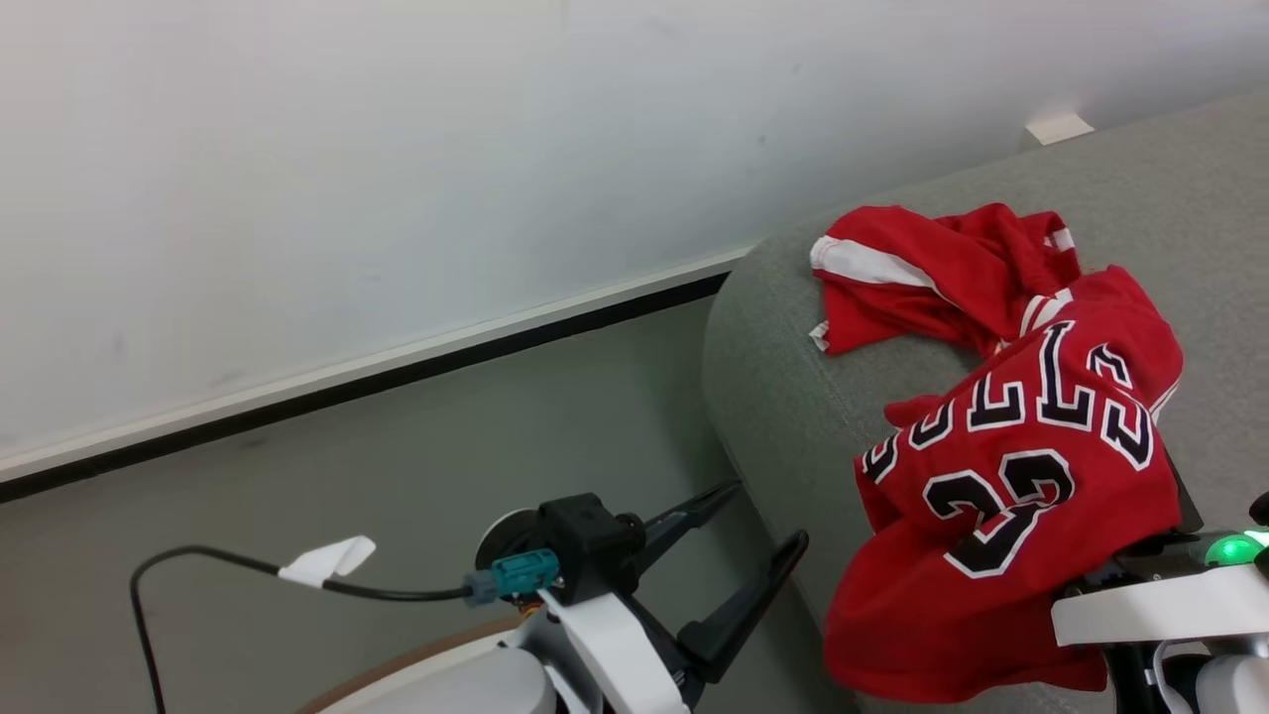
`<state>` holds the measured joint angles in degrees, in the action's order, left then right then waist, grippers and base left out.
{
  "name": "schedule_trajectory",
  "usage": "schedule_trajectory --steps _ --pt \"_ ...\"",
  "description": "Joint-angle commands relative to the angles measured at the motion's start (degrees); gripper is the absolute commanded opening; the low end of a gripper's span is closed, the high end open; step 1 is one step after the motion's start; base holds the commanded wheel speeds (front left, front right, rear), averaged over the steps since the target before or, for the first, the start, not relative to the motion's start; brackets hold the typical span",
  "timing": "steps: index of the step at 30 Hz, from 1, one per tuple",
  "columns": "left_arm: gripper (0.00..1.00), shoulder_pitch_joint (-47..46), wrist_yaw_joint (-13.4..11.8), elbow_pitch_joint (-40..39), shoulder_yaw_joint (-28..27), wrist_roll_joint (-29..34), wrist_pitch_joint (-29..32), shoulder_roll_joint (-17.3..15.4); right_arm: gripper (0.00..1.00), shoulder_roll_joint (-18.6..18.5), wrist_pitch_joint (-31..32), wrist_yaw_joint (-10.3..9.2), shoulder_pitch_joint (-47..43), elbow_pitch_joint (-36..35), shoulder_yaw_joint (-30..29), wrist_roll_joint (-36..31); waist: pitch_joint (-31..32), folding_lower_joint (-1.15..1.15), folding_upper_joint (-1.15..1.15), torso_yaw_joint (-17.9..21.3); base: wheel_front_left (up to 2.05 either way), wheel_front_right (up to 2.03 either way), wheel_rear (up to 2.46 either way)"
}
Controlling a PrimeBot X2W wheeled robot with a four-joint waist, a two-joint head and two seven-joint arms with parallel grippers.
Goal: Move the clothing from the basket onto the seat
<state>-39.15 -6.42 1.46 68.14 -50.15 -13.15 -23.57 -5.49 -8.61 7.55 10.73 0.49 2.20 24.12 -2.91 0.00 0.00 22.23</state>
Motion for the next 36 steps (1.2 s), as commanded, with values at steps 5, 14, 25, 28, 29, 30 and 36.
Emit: schedule_trajectory --steps 5,14,25,28,29,30,36 --pt "1.0 -0.78 -0.31 0.03 -0.03 1.21 -0.32 -0.2 0.0 -0.29 0.46 -0.13 0.4 -1.19 -1.12 -0.06 -1.4 0.0 0.0 2.83 0.0 0.0 0.0" --pt "1.0 -3.32 -0.35 -1.94 -0.27 1.97 1.78 -2.04 0.0 -3.33 4.25 -0.13 7.78 0.71 -8.06 1.1 -8.56 0.0 0.0 1.82 0.0 0.0 0.0" --pt "1.0 -9.88 0.96 -6.46 -1.76 3.86 5.43 -6.86 0.0 -12.38 6.66 -0.13 21.12 8.46 -19.13 2.74 -26.27 0.0 0.0 -5.6 0.0 0.0 0.0" --pt "1.0 -10.91 1.15 -6.86 -2.17 4.16 5.73 -8.17 0.0 -14.58 7.49 -0.13 23.05 11.37 -21.1 1.95 -29.21 0.0 0.0 -7.19 0.0 0.0 0.0" --pt "1.0 -11.07 1.29 -6.95 -2.26 4.18 5.69 -8.42 0.0 -15.34 8.3 -0.13 23.35 12.93 -21.45 1.37 -29.9 0.0 0.0 -7.65 0.0 0.0 0.0" --pt "1.0 -11.21 1.4 -6.97 -2.35 4.2 5.6 -8.67 0.0 -15.94 9.15 -0.13 23.61 14.57 -21.44 0.88 -30.41 0.0 0.0 -8.04 0.0 0.0 0.0" --pt "1.0 -11.76 1.79 -6.57 -2.66 4.08 4.77 -8.44 0.02 -19.64 18.43 -0.14 23.84 23.96 -18.21 -2.84 -31.51 0.0 0.0 -9.76 0.0 0.0 0.0"
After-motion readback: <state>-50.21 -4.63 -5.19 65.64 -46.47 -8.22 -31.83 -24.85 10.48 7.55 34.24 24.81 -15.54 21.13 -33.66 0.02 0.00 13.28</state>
